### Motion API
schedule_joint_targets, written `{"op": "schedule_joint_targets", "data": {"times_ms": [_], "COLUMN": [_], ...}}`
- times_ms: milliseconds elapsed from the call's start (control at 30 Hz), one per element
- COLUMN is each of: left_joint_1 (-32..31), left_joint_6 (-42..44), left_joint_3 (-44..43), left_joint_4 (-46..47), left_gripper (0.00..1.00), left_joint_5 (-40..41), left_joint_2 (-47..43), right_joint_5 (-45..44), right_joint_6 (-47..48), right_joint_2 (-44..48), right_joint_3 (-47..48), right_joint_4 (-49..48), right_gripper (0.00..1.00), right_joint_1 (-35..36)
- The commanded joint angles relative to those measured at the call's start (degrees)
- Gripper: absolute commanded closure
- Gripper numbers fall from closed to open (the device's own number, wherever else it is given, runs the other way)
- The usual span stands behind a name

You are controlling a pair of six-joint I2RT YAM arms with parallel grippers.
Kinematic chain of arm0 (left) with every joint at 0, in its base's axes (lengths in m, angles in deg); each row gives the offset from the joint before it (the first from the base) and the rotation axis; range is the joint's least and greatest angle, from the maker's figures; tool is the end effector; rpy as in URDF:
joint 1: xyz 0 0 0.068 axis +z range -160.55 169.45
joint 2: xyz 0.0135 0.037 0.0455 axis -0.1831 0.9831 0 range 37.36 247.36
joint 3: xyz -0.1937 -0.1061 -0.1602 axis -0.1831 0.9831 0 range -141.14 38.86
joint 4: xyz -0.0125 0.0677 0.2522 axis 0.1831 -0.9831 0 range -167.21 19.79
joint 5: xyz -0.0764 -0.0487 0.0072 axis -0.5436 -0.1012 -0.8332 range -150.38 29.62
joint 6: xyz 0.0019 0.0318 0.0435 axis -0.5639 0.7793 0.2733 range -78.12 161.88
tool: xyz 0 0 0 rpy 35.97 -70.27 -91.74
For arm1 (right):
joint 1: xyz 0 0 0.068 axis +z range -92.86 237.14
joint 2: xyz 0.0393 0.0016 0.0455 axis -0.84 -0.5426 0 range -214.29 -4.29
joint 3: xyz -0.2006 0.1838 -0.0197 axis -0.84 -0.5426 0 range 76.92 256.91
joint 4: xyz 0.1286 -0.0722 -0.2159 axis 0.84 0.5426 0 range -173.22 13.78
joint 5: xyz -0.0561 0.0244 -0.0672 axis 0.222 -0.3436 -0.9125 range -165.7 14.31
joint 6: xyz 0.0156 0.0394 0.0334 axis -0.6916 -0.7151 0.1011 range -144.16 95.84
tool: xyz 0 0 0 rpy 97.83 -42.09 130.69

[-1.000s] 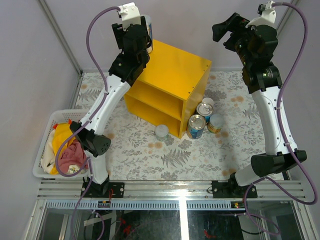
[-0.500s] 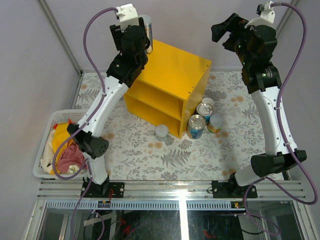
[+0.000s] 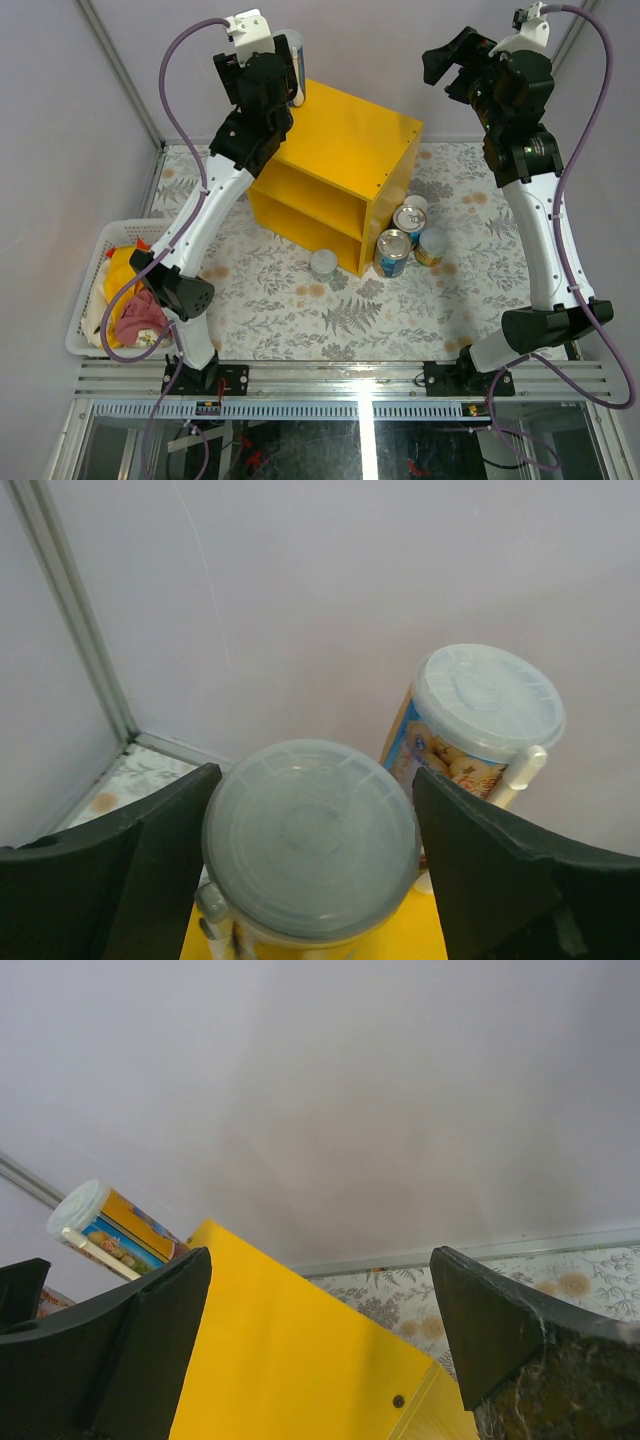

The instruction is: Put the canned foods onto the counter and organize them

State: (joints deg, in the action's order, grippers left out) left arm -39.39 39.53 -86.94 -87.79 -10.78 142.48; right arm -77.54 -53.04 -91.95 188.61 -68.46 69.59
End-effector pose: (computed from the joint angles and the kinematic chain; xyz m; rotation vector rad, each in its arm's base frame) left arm 0.3581 -0.1663 0.5162 -0.3401 1.5019 0.2233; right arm 0.3095 0.0672 0.5494 0.2316 1.4147 0.5735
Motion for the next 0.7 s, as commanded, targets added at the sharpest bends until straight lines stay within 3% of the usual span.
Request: {"op": "schedule_joint_targets", "data": {"times_ms": [0, 433, 667], "left_joint_1": [0.24, -0.2, -1.06], "left_joint_6": [-1.95, -2.51, 0.11], "left_joint_3": [0.24, -0.55, 3.68], "left_joint_4": [1.05, 1.19, 6.78], "left_gripper": [0.19, 0.11, 0.07], "left_joint_5": [-1.67, -1.15, 1.98], "left_joint_2": [-1.61, -2.18, -7.02], "right_joint_5": [0.62, 0.7, 0.7], "right_joint_6": [1.19, 2.02, 2.28], "right_joint_2": [1.77, 1.71, 2.31], "right_joint_3": [2.42, 4.05, 3.56], "right_joint_4": [-1.56, -0.29, 0.24], "right_gripper": [0.02, 0.01, 0.01], "right_joint_1": [0.56, 0.59, 0.57]}}
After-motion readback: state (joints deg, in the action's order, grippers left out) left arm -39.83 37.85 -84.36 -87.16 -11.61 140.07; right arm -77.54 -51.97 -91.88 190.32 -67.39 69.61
